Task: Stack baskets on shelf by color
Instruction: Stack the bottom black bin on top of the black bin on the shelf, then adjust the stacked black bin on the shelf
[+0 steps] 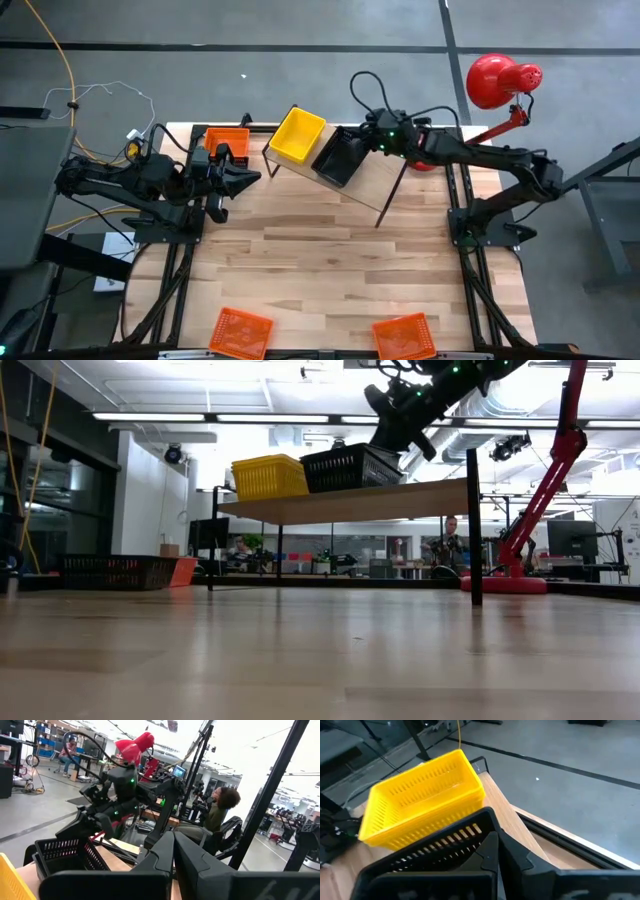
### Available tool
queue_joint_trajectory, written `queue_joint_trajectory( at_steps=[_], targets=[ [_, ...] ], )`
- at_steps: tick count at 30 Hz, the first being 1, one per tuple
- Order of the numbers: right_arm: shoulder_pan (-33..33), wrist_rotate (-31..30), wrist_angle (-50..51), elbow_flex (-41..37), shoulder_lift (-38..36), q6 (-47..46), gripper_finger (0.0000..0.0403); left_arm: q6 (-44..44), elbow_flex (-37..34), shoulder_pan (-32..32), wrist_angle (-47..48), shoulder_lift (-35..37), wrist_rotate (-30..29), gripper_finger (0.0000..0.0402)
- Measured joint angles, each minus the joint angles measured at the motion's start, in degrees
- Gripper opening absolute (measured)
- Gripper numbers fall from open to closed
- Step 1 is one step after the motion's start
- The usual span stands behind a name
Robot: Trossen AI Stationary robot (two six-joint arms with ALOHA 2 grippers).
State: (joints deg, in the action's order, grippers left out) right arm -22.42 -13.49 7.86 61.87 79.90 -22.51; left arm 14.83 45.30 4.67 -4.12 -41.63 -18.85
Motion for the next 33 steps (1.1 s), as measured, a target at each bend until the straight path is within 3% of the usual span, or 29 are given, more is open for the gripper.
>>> queue_joint_trajectory(
  at_steps=[15, 20, 27, 33],
  targets=[
    [0.0, -0.7, 5.0, 0.1, 0.2, 0.4, 0.0000, 0.0, 0.0, 0.0, 0.0, 0.0, 0.0, 0.0000],
    [0.3, 1.0, 6.0, 0.1, -3.5, 0.4, 0.0000, 0.0, 0.0, 0.0, 0.0, 0.0, 0.0, 0.0000],
    [4.4, 10.7, 19.1, 0.1, -9.6, -2.5, 0.0000, 0.0, 0.0, 0.0, 0.0, 0.0, 0.0, 0.0000],
    [10.0, 10.3, 26.6, 0.1, -9.3, -2.8, 0.0000, 0.0, 0.0, 0.0, 0.0, 0.0, 0.0, 0.0000]
  ],
)
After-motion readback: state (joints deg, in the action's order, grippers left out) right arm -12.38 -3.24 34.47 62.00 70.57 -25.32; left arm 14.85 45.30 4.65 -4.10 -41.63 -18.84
